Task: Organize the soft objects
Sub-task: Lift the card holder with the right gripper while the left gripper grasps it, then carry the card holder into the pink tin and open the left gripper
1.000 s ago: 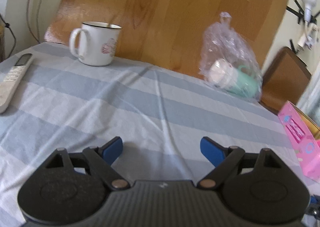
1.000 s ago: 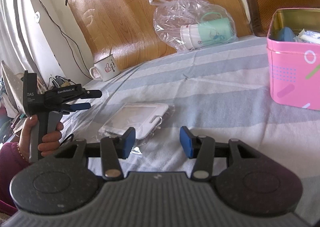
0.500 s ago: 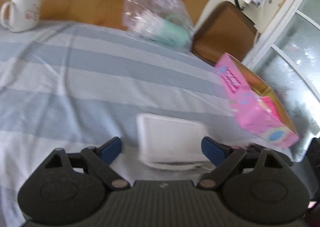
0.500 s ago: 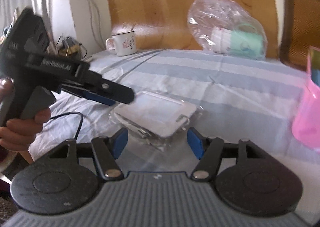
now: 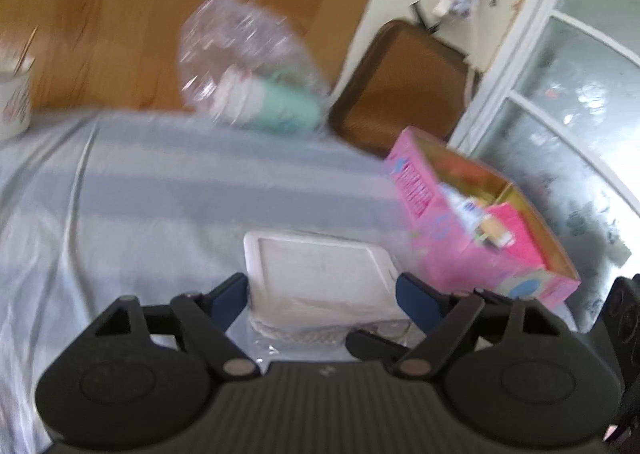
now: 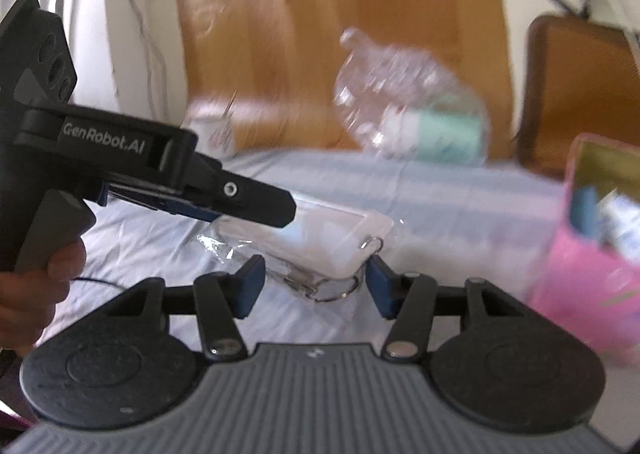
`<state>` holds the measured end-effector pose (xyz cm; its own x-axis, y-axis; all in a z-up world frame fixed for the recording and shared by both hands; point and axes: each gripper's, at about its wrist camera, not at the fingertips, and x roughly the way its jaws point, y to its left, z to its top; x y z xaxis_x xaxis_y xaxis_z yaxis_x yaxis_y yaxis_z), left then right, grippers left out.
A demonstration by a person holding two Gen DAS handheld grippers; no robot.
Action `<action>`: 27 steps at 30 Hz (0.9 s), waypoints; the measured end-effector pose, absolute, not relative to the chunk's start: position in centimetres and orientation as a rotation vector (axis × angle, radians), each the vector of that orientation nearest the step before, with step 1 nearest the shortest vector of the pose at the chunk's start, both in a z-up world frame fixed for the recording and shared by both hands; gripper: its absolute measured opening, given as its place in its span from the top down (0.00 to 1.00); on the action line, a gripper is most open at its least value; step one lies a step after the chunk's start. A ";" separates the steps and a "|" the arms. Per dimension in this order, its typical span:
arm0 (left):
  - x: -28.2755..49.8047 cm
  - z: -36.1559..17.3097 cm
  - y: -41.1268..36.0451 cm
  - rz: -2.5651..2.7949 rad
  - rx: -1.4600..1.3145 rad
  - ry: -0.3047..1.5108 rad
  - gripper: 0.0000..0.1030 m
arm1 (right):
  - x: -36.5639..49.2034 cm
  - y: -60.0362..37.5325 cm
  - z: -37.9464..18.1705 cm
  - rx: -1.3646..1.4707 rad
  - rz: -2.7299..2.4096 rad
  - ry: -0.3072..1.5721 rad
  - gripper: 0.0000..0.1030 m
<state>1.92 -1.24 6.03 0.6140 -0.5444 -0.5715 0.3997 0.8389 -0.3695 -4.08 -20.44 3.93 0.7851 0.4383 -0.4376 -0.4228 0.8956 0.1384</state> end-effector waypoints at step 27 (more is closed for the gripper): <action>7.7 6.1 -29.3 -0.834 0.039 0.784 0.20 | -6.4 -41.9 4.0 0.080 -0.227 0.324 0.43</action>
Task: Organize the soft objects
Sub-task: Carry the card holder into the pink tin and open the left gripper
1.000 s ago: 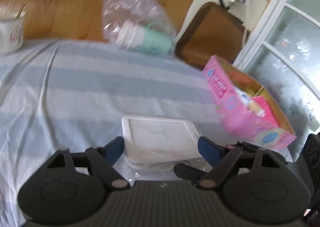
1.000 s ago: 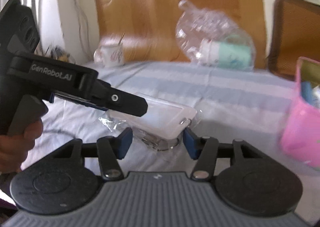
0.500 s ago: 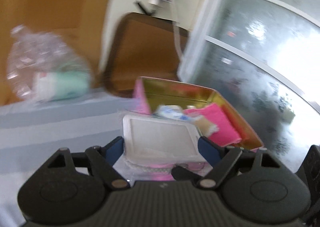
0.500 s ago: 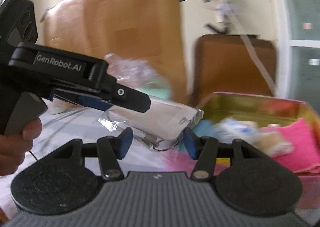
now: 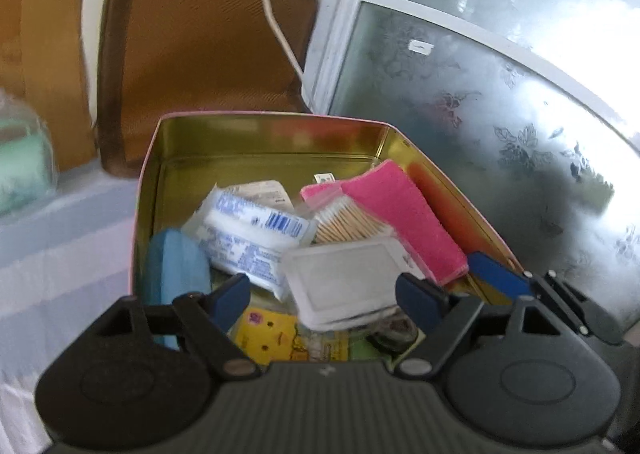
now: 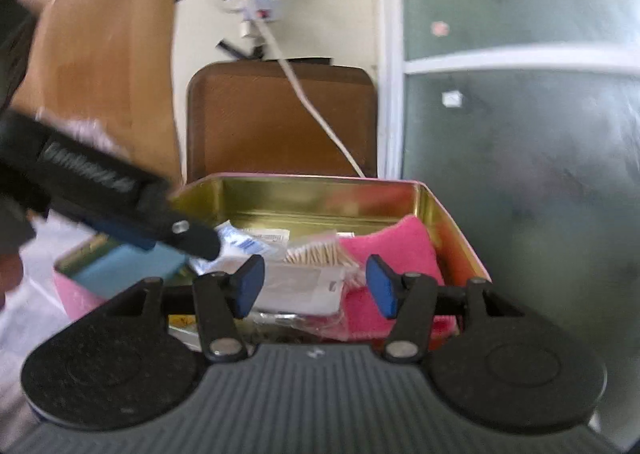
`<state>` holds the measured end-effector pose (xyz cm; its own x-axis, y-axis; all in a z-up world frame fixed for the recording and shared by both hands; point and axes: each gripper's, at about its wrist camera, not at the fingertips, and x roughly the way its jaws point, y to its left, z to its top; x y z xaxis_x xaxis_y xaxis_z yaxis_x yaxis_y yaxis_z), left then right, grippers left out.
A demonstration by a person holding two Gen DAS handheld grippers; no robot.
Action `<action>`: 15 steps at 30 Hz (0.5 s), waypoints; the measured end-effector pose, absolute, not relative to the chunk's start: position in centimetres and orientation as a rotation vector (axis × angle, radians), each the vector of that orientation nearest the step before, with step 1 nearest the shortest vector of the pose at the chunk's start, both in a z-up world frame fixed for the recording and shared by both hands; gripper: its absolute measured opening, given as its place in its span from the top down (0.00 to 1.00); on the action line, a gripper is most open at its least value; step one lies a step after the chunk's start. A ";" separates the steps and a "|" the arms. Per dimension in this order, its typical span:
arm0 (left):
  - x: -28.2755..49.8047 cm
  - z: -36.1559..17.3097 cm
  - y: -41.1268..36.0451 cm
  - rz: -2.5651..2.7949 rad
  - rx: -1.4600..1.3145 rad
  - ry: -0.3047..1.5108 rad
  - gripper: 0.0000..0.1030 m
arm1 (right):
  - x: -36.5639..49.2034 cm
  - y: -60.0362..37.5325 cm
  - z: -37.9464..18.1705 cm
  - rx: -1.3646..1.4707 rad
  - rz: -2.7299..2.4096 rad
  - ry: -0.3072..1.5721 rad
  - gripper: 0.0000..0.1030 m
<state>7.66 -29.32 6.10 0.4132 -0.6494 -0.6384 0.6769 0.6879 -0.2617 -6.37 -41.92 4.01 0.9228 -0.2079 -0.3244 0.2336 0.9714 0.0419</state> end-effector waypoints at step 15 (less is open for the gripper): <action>3.5 7.2 -19.0 -0.668 0.081 0.690 0.18 | -8.7 -36.6 5.8 0.189 -0.086 0.230 0.43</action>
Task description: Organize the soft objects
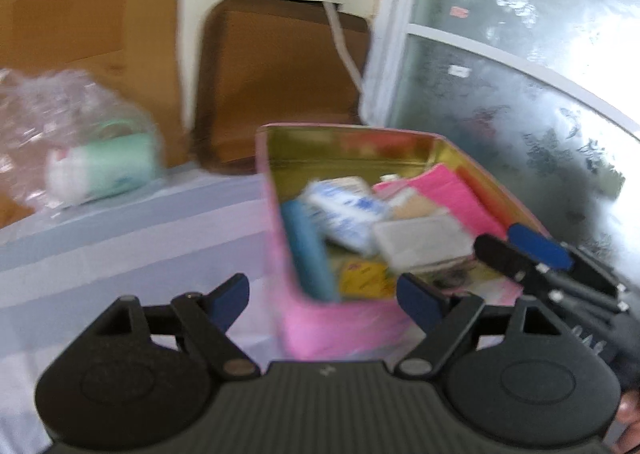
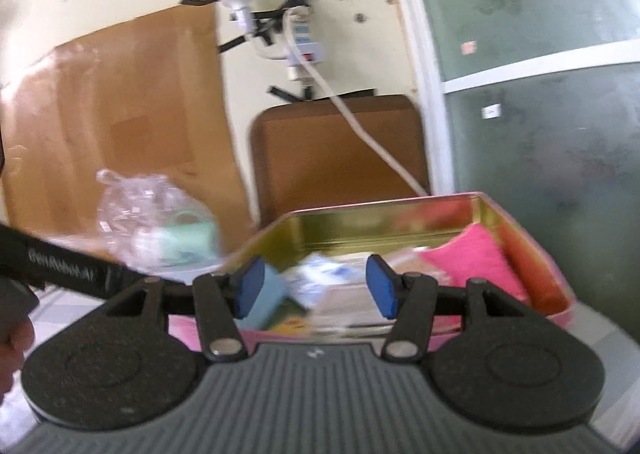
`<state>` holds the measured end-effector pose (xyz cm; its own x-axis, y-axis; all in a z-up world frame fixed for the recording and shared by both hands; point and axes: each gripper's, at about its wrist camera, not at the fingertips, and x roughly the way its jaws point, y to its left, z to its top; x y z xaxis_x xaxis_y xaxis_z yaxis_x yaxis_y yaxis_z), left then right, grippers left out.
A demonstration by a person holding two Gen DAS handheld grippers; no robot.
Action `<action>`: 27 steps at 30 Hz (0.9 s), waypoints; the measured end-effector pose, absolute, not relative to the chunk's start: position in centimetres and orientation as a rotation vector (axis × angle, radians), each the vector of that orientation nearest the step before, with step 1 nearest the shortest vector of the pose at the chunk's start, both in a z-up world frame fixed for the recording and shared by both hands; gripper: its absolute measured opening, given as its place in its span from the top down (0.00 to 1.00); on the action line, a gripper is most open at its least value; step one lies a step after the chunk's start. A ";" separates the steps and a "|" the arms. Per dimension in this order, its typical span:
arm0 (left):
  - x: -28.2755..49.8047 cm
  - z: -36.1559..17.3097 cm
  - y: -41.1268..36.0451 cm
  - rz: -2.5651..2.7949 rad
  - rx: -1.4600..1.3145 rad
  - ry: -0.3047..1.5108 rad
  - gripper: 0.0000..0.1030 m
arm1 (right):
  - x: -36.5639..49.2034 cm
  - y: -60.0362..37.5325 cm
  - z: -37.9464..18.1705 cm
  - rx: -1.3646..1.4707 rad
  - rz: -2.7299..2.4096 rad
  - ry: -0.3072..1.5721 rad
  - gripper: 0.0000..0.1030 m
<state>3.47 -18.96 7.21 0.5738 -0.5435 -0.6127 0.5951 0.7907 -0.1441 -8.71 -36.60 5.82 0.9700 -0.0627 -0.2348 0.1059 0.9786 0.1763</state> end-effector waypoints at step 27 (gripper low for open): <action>-0.8 3.4 -3.6 -0.302 0.037 0.654 0.00 | -8.8 -24.0 4.4 0.191 0.054 0.357 0.37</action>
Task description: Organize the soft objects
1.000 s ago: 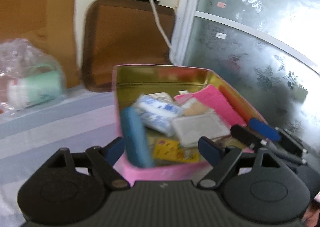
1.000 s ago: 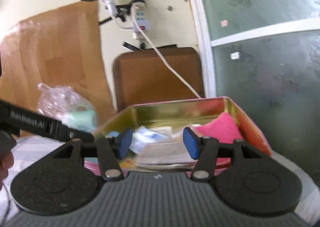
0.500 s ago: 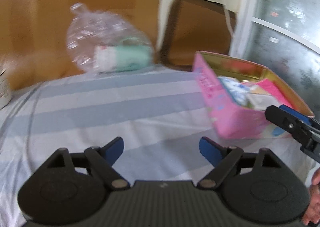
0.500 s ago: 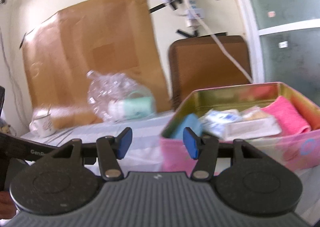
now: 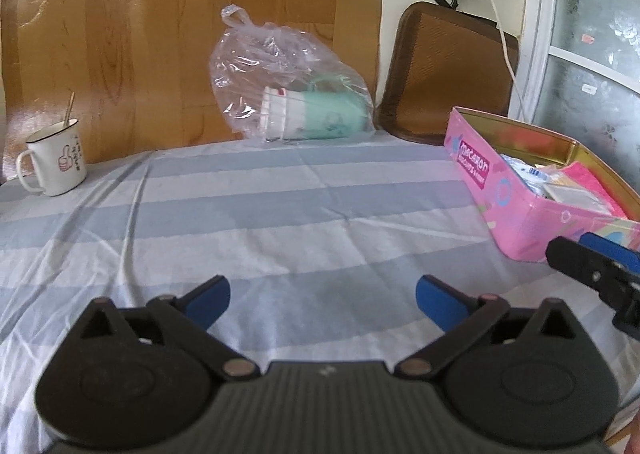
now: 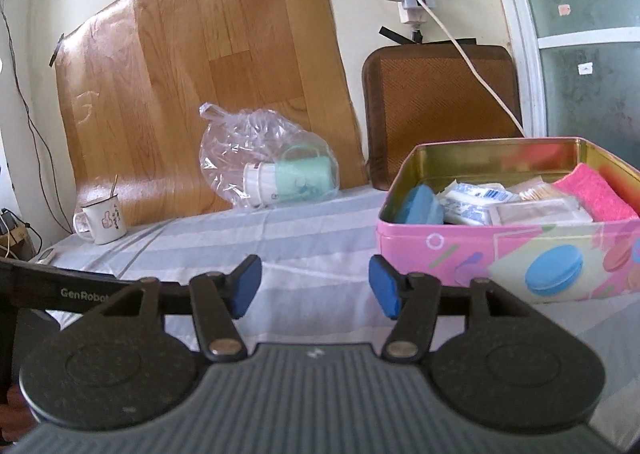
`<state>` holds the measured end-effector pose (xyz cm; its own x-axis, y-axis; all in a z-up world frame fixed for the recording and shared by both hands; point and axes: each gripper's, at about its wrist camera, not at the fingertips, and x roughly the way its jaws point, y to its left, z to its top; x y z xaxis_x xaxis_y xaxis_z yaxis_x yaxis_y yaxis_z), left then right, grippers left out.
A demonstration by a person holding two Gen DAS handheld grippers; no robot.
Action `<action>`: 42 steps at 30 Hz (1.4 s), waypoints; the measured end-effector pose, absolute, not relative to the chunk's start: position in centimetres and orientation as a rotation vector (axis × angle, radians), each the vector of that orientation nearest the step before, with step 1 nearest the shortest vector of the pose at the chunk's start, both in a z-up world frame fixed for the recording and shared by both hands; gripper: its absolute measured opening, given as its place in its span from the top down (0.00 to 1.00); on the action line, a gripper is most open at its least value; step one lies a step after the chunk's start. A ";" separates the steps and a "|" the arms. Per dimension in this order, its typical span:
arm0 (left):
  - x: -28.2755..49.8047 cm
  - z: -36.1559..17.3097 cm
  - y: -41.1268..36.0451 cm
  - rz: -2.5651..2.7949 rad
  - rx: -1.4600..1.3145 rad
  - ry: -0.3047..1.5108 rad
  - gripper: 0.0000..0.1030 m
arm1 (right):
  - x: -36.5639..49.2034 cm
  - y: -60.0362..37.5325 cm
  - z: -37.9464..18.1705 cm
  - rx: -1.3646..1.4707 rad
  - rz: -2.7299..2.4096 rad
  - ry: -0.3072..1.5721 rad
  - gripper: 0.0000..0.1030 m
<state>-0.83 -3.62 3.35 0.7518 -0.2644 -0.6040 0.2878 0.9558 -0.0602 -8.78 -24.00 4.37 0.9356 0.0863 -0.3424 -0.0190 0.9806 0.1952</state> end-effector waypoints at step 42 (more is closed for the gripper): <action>-4.9 6.1 -12.0 -0.304 0.253 0.543 0.00 | -12.9 -29.3 4.7 0.332 -0.128 0.272 0.15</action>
<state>-4.92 -11.95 6.09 0.8134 -0.2153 -0.5405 0.3479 0.9246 0.1551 -12.91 -29.33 4.69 0.9555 -0.0788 -0.2841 0.1678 0.9377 0.3041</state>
